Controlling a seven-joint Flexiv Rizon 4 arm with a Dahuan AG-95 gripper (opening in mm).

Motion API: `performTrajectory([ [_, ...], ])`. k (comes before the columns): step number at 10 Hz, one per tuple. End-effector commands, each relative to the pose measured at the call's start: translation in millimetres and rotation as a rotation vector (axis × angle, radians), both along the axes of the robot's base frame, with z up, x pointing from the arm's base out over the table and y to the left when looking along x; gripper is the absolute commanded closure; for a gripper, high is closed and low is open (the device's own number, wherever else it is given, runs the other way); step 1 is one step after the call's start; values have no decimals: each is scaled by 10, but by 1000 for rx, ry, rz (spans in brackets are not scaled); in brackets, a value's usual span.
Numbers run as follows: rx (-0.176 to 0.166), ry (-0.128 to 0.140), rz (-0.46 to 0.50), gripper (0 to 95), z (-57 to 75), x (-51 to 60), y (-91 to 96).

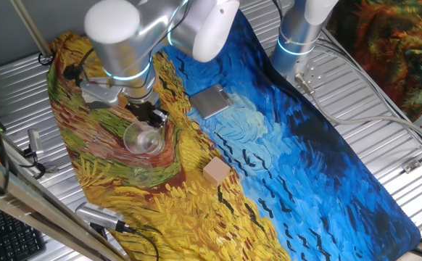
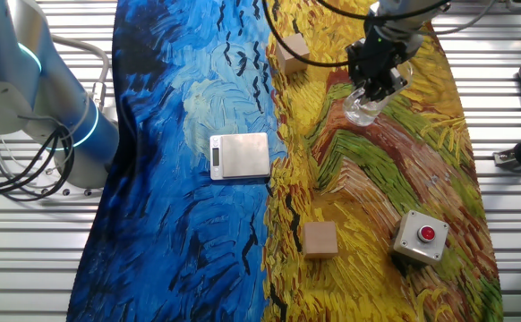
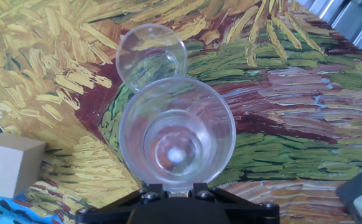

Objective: Pour the water from one cup into another empty cup

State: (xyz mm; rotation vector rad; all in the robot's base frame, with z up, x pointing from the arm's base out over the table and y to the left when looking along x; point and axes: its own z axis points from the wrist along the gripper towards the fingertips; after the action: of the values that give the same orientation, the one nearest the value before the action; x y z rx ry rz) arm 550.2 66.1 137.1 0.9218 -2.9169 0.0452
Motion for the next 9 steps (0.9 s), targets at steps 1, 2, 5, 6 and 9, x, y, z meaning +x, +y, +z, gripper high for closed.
performTrajectory([
  [1,-10,18,-2,950,5,-5,-6],
  [2,-17,25,-3,950,5,-5,-6],
  [5,-30,37,-3,950,6,-10,12],
  [6,-34,38,-4,950,11,-17,31],
  [9,-42,41,-3,950,2,-32,82],
])
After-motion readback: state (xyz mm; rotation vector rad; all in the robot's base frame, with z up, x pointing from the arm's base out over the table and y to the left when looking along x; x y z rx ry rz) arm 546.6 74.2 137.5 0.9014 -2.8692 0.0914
